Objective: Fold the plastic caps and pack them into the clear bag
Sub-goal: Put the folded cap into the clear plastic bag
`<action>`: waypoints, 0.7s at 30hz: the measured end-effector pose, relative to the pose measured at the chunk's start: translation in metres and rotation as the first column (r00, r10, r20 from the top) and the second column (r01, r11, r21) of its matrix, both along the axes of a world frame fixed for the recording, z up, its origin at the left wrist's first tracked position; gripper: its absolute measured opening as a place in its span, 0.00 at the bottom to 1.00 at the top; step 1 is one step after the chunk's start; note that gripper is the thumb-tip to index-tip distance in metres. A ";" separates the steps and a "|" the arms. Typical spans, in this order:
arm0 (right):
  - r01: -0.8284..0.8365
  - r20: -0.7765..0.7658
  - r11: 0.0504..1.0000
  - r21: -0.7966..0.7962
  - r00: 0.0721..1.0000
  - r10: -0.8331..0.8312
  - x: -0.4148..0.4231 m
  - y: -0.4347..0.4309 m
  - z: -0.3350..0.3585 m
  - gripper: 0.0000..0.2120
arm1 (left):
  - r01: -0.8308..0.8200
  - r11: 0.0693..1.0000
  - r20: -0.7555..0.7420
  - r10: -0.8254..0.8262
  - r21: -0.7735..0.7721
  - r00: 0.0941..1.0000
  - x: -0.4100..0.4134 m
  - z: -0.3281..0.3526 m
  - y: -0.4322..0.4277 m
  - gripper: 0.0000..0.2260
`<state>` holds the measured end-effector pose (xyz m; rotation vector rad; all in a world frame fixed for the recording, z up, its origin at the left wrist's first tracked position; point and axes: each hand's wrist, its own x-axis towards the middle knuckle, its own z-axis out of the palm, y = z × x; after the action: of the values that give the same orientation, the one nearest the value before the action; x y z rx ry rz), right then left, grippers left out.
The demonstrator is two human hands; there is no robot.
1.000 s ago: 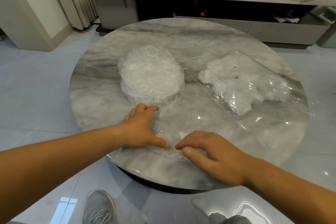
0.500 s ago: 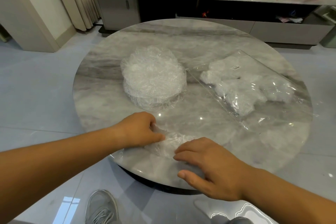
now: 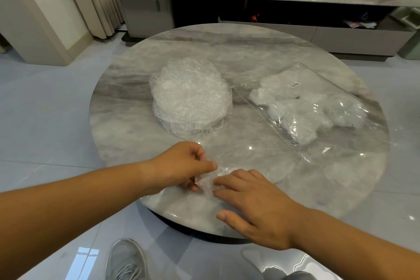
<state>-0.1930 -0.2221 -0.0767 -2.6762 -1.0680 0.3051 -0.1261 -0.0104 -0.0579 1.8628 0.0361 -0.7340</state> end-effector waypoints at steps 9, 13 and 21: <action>0.014 0.119 0.946 0.323 0.991 -0.055 -0.012 -0.023 -0.006 0.16 | 0.011 0.982 -0.180 -0.046 -0.189 0.983 -0.007 0.002 -0.011 0.12; -0.015 0.197 0.943 0.333 0.979 -0.054 -0.018 -0.022 0.002 0.19 | 0.077 0.981 -0.203 -0.113 -0.178 0.973 -0.009 0.004 -0.013 0.19; 0.063 0.195 0.988 0.144 0.977 -0.090 -0.023 -0.028 -0.012 0.17 | 0.108 0.985 -0.191 -0.133 -0.132 0.973 -0.003 0.012 -0.021 0.17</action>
<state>-0.2162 -0.2499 -0.0884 -2.6574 -0.9961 -0.0534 -0.1293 -0.0314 -0.0456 1.6818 0.0067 -0.9851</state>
